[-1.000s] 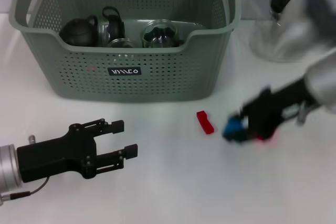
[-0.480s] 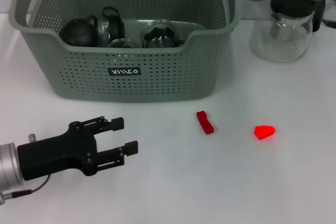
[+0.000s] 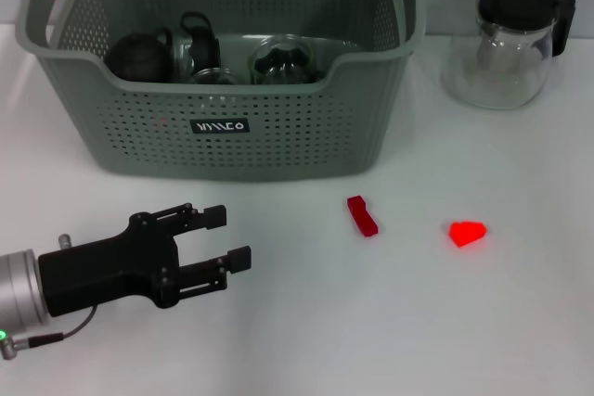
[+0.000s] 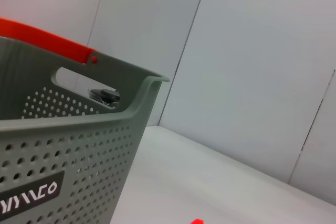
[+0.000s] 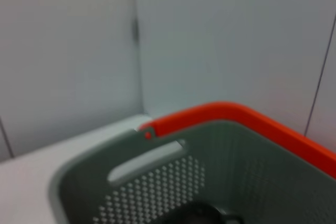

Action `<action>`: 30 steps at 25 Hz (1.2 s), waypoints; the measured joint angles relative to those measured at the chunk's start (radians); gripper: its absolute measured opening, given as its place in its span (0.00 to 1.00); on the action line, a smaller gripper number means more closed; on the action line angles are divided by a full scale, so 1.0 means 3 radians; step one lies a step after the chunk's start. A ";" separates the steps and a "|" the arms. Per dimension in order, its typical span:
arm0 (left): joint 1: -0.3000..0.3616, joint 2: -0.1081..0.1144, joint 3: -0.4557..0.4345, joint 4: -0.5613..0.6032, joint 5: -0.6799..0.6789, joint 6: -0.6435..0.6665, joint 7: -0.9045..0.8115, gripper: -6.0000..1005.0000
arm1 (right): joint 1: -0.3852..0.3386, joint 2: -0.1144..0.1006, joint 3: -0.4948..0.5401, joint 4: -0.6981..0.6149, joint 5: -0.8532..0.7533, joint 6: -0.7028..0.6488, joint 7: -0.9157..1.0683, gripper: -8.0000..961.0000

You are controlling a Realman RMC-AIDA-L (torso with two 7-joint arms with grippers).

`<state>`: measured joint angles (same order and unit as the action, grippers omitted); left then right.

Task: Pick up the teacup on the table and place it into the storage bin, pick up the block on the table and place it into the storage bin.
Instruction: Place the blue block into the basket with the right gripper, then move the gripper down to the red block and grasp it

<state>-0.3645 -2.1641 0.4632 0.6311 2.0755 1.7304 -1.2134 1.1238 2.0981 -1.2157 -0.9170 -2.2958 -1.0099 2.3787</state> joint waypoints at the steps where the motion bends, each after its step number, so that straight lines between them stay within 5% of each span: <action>1: -0.0002 0.0000 0.0000 0.0000 0.0000 -0.0002 0.0000 0.72 | 0.0108 -0.0003 0.0000 0.0145 -0.0107 0.0048 0.0057 0.48; 6: -0.0014 -0.0001 0.0007 -0.0036 0.0000 -0.0067 0.0000 0.72 | 0.0455 0.0011 -0.0006 0.0753 -0.0489 0.0332 0.0205 0.49; 14: -0.0029 -0.0001 0.0012 -0.0053 0.0000 -0.0089 0.0000 0.72 | 0.0386 0.0012 -0.0029 0.0724 -0.0338 0.0376 0.0103 0.50; 17: -0.0029 -0.0001 0.0006 -0.0053 0.0000 -0.0089 0.0000 0.73 | 0.0097 0.0000 0.0011 0.0397 0.0104 0.0350 -0.0115 0.54; 23: -0.0019 0.0003 0.0001 -0.0054 0.0000 -0.0088 0.0000 0.73 | -0.1001 -0.0036 0.0314 -0.0415 0.1882 -0.0150 -0.1243 0.78; 24: -0.0019 0.0003 0.0001 -0.0054 0.0000 -0.0088 0.0000 0.73 | -0.1300 -0.0095 0.0461 -0.0452 0.2294 -0.0576 -0.1558 0.81; 25: -0.0020 0.0004 0.0000 -0.0054 0.0000 -0.0088 0.0012 0.73 | -0.1300 -0.0095 0.0461 -0.0452 0.2294 -0.0576 -0.1558 0.84; 27: -0.0027 0.0004 0.0000 -0.0053 0.0000 -0.0088 0.0020 0.73 | -0.1516 -0.0198 0.0601 -0.0444 0.2480 -0.1014 -0.1660 0.90; 30: -0.0051 0.0004 0.0000 -0.0053 0.0000 -0.0087 0.0029 0.73 | -0.1744 -0.0388 0.0825 -0.0469 0.2302 -0.1634 -0.1671 0.87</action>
<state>-0.3799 -2.1628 0.4632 0.6151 2.0755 1.7042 -1.2048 0.6006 1.9817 -0.9682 -1.0576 -1.6052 -1.5001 1.8775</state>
